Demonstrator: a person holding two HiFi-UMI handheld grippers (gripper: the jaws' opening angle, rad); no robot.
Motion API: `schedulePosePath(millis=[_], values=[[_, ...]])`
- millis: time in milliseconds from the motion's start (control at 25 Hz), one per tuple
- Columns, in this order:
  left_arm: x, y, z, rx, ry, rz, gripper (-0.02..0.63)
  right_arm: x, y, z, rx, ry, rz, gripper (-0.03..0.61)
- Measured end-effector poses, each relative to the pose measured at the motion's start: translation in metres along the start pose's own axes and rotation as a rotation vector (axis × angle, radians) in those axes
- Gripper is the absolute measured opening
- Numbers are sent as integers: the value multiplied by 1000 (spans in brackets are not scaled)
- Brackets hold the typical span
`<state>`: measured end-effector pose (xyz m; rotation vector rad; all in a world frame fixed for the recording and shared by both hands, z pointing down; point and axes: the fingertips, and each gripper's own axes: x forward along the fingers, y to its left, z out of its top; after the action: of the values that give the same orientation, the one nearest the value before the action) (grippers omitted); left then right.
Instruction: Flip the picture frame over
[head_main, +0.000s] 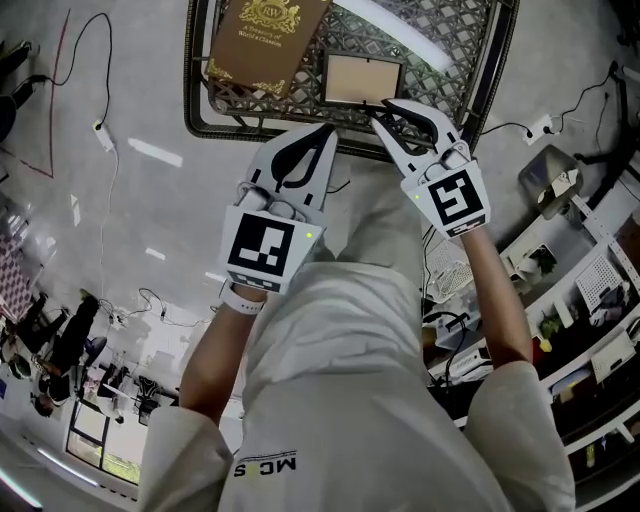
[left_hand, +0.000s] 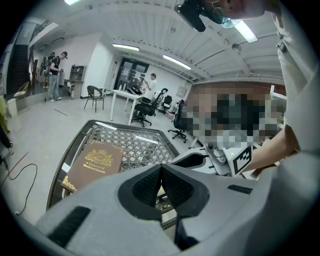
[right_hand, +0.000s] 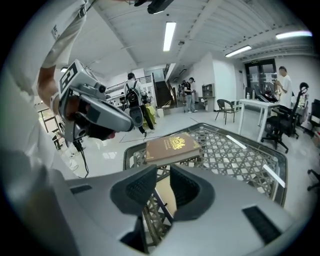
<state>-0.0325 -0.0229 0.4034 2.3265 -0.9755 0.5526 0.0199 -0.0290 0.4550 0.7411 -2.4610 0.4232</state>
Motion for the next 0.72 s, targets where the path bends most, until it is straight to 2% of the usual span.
schedulePosePath(millis=[360,720], values=[[-1,4,2,-3,5,15,20,26,6,-37,-135,98,57,107],[-5,4,-7,5,23,10,20,43,7,-68,-228,202,89,109]])
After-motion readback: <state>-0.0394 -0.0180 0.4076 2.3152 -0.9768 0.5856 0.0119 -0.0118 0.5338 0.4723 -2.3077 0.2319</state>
